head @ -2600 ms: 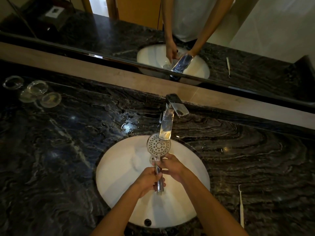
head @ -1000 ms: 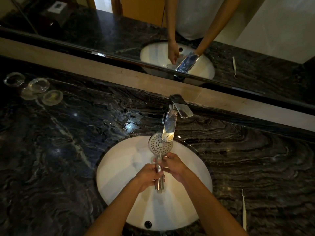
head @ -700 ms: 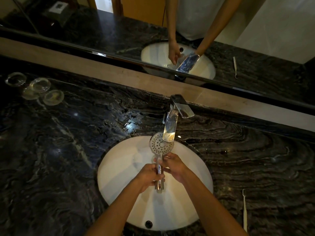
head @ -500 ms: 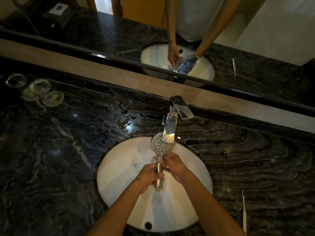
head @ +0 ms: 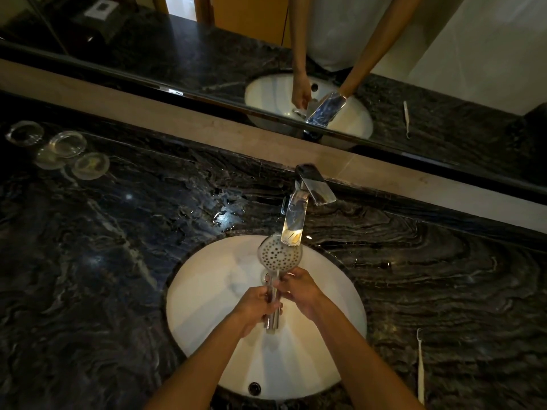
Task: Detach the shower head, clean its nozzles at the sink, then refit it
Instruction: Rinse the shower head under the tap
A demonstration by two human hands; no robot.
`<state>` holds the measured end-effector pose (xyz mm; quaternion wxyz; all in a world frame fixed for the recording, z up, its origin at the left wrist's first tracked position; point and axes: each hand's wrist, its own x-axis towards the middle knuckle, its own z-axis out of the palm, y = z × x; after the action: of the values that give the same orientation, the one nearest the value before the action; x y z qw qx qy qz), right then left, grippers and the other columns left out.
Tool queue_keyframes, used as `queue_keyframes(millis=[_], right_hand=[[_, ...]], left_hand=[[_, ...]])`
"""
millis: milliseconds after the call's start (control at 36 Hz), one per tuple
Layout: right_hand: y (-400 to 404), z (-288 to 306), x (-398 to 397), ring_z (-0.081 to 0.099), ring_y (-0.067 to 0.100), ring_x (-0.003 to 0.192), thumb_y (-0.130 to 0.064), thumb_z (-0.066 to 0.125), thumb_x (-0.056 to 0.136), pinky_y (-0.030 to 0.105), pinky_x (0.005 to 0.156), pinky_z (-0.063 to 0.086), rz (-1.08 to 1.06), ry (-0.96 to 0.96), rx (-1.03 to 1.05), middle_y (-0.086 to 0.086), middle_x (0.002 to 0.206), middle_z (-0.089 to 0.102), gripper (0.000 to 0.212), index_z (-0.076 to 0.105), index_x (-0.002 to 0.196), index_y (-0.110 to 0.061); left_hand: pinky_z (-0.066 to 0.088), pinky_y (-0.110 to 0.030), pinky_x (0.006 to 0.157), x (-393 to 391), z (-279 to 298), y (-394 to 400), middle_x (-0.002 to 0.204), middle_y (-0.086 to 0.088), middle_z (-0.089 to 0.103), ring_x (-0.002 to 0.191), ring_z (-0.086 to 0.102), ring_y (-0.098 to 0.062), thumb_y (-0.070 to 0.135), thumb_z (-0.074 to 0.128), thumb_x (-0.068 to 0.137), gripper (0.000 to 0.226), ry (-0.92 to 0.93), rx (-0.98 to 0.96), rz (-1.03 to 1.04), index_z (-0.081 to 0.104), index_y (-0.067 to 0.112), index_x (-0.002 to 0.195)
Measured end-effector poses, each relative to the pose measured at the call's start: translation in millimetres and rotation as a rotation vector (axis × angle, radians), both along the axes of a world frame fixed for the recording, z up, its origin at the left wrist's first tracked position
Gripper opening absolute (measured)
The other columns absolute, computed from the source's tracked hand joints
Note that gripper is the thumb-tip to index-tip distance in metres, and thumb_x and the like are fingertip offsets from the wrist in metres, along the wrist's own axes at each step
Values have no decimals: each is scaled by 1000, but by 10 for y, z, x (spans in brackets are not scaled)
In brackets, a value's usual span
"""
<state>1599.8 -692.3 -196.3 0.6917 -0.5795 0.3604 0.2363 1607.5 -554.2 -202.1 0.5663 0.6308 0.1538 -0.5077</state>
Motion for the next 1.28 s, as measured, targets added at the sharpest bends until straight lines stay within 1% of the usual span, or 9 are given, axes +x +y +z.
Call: queue_keyframes(millis=[167, 250, 445, 667, 806, 945, 1056, 1223, 1278], right_hand=[[9, -31, -69, 71, 23, 95, 7, 60, 89, 39, 87, 58, 15, 21, -2, 9, 106, 77, 30, 69, 114, -6], [0, -30, -110, 70, 20, 89, 6, 59, 87, 37, 83, 57, 34, 38, 5, 7, 100, 77, 31, 69, 114, -5], [-17, -29, -201, 67, 25, 104, -1, 65, 88, 48, 99, 50, 19, 79, 39, 12, 113, 75, 30, 68, 116, -13], [-58, 49, -117, 64, 25, 102, -2, 66, 88, 36, 80, 53, 0, 100, -10, 17, 122, 69, 41, 57, 128, -8], [-36, 87, -88, 65, 31, 107, 3, 64, 88, 38, 81, 57, 13, 79, -51, 17, 126, 65, 48, 50, 132, -10], [-52, 113, -137, 67, 30, 104, 4, 60, 91, 41, 88, 58, 68, 107, -61, 16, 119, 68, 38, 55, 128, -5], [-145, 236, -98, 57, 26, 107, -3, 65, 89, 38, 84, 49, 22, 156, -232, 16, 126, 58, 53, 40, 135, -9], [-428, 917, 272, 62, 25, 104, -15, 52, 100, 40, 90, 51, -211, -138, -388, 11, 114, 65, 16, 61, 113, -10], [-488, 1198, 426, 66, 19, 98, -40, 43, 104, 34, 84, 52, -261, -270, -417, 6, 106, 70, 34, 64, 112, -15]], left_hand=[[49, -55, 102, -55, -9, 11, 103, -17, 69, 105, 69, -35, -7, 57, 93, 25, 2, 24, -38, 63, 0, 117], [50, -51, 98, -95, -11, 24, 102, -18, 69, 97, 69, -32, -8, 58, 92, 26, 9, 19, -48, 62, -3, 117], [58, -42, 82, -117, 16, -4, 91, -16, 70, 84, 71, -27, -6, 59, 92, 16, 86, 0, -74, 64, -4, 106], [57, -48, 86, -72, -11, -31, 85, -17, 73, 79, 73, -29, -2, 59, 92, 12, 146, -71, -9, 67, -4, 102], [56, -52, 86, -73, 7, -42, 82, -21, 69, 78, 68, -35, -7, 57, 92, 7, 123, -63, 13, 64, -5, 92], [57, -49, 81, -183, -23, -9, 80, -22, 67, 73, 67, -35, -10, 56, 91, 7, 135, -41, 66, 63, -7, 92], [56, -52, 84, -275, -75, 40, 80, -23, 68, 74, 68, -35, -11, 58, 90, 7, 152, -18, 87, 63, -7, 88], [56, -39, 68, -313, -133, 145, 81, -22, 72, 76, 70, -35, -11, 56, 89, 12, 144, 8, 46, 66, -5, 87], [58, -42, 70, -309, -126, 131, 82, -23, 72, 77, 70, -36, -11, 56, 89, 11, 153, -6, 69, 66, -6, 89]])
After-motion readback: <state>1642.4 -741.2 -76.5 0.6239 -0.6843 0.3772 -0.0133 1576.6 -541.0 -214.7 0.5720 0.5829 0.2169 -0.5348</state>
